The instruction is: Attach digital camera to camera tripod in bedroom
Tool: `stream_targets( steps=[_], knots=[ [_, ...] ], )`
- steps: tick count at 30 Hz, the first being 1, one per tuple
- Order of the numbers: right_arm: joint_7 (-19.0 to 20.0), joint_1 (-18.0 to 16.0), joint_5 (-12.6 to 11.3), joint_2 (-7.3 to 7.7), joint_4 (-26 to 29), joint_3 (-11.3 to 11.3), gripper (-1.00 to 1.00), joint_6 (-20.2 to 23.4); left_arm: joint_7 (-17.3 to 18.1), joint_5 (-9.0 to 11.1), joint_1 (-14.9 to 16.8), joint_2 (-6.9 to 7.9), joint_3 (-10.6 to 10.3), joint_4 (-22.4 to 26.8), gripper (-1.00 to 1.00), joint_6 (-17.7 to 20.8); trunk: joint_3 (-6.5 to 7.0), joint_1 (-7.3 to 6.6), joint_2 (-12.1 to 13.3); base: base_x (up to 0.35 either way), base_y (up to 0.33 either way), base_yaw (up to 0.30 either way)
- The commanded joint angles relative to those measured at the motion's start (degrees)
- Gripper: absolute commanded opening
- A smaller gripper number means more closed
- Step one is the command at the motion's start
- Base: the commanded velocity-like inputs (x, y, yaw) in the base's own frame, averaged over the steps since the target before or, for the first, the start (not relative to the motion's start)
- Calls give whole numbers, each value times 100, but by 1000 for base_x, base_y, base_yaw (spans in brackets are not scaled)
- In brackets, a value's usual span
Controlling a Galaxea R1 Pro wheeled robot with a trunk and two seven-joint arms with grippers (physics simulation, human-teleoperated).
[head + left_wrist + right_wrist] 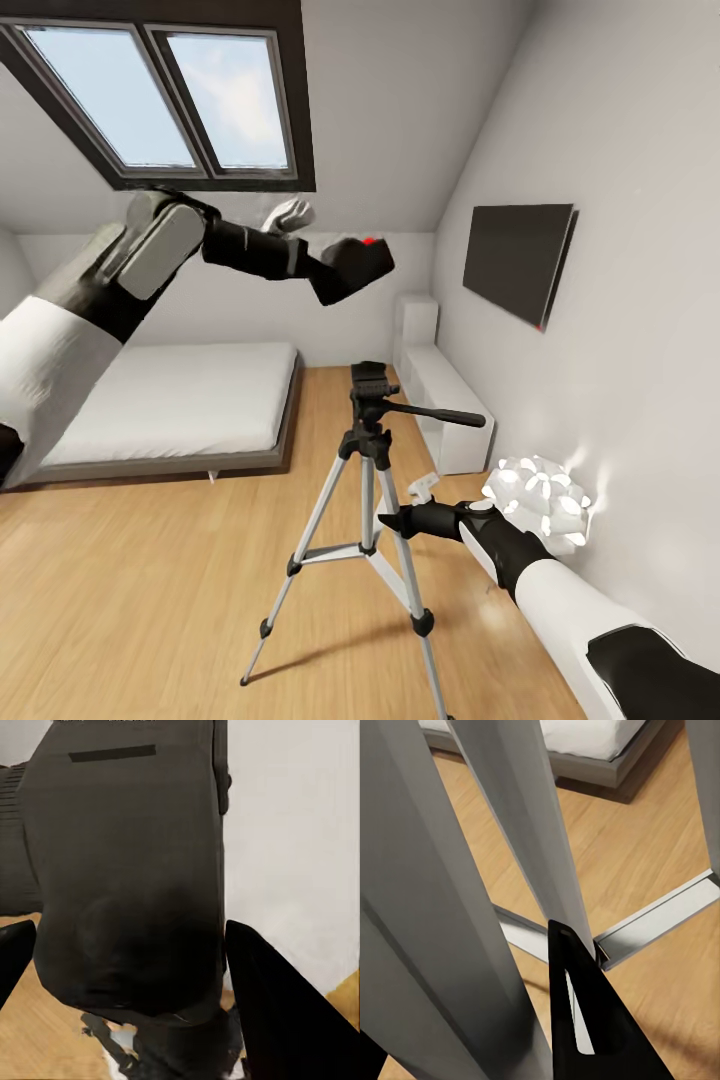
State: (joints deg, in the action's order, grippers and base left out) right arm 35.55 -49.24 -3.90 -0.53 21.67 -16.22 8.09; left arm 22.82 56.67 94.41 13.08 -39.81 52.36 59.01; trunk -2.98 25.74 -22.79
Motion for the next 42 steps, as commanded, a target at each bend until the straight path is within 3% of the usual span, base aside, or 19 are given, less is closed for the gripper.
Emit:
stream_targets(
  steps=[1,3,4,6,7,9,10,13,14,18,24,42],
  knots=[
    [1,-7,-60,1,11,-4,-100,48,309,-371,10,57,-263,178,-100,-31,-13,5,-13,0,0,0],
    [2,-7,-61,1,12,-4,-100,47,588,-673,9,82,-404,283,-100,-96,-13,5,-13,0,0,0],
    [3,-7,-63,1,12,-4,-100,49,883,-1018,8,94,-498,353,-100,-237,-13,5,-13,0,0,0],
    [3,-7,-65,1,11,-4,-100,50,1183,-1395,8,103,-567,414,-100,-463,-13,5,-13,0,0,0],
    [7,-7,-66,1,11,-4,-100,51,1494,-1800,8,106,-621,447,-100,-748,-13,5,-13,0,0,0],
    [11,-7,-68,1,12,-4,-100,51,1814,-2234,8,101,-662,462,-100,-1041,-13,5,-13,0,0,0],
    [13,-7,-74,1,11,-3,-100,52,2143,-2672,7,89,-688,465,-100,-1293,-13,5,-13,0,0,0],
    [13,-7,-79,1,7,-4,-100,52,2594,-3287,7,71,-697,462,-100,-1542,-13,5,-13,0,0,0],
    [16,-7,-78,1,8,-4,-100,50,2828,-3649,7,65,-680,464,-100,-1633,-13,5,-13,0,0,0],
    [20,-7,-78,7,8,0,-100,51,3141,-4232,7,66,-637,508,-100,-1741,-13,5,-13,0,0,0],
    [26,-7,-88,9,6,-2,-100,51,3285,-4461,7,79,-626,507,-100,-1840,-13,5,-13,0,0,0],
    [22,-7,-101,15,7,2,-100,52,3246,-4499,-24,57,-633,309,-100,-1873,-13,5,-13,0,0,0]
  ],
)
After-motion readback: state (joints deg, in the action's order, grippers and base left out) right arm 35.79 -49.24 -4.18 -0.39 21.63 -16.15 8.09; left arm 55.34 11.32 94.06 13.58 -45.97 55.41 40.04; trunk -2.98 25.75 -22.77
